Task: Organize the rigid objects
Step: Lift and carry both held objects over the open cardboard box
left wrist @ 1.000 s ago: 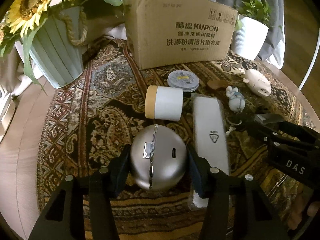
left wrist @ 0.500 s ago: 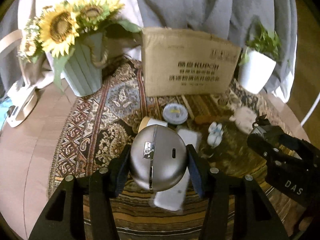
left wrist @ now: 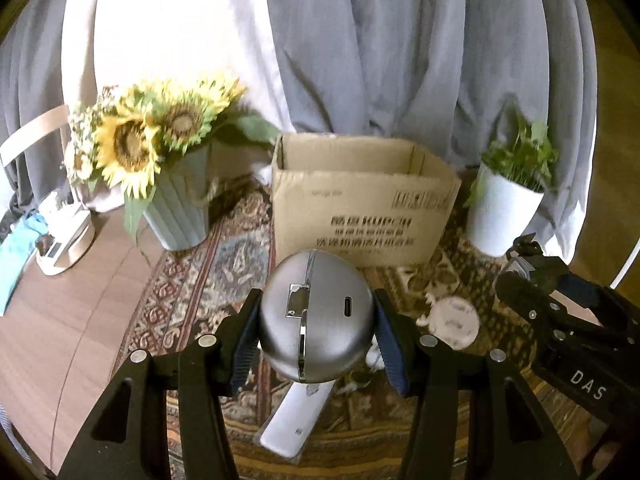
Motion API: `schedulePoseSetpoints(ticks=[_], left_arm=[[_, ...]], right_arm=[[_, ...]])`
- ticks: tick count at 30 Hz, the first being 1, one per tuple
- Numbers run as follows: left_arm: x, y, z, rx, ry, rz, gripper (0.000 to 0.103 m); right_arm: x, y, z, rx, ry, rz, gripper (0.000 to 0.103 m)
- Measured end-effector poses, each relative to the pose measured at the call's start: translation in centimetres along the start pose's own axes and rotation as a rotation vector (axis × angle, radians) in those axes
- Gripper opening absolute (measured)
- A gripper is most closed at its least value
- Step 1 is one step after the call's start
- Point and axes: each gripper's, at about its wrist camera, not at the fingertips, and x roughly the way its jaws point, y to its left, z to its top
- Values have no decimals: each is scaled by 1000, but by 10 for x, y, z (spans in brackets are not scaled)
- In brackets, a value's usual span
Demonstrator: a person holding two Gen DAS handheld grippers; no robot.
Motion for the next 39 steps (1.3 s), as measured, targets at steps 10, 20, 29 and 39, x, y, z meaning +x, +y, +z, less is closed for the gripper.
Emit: schedulePoseSetpoints(ticks=[10,20,29,39], left_arm=[[0,-13,40,23,-73,29,53],[16,-15,76,39,-120,37,53],[36,-15,108,60,-151,45,53],[63,-11,141,86,-149,71,53]], right_arm=[[-2,-12,37,-12,-81,31,74],[18,-17,73,-30,-110,54,74],[41,-19,106,-38,-107,72,74],[66,-11,136,-78,-107,57,74]])
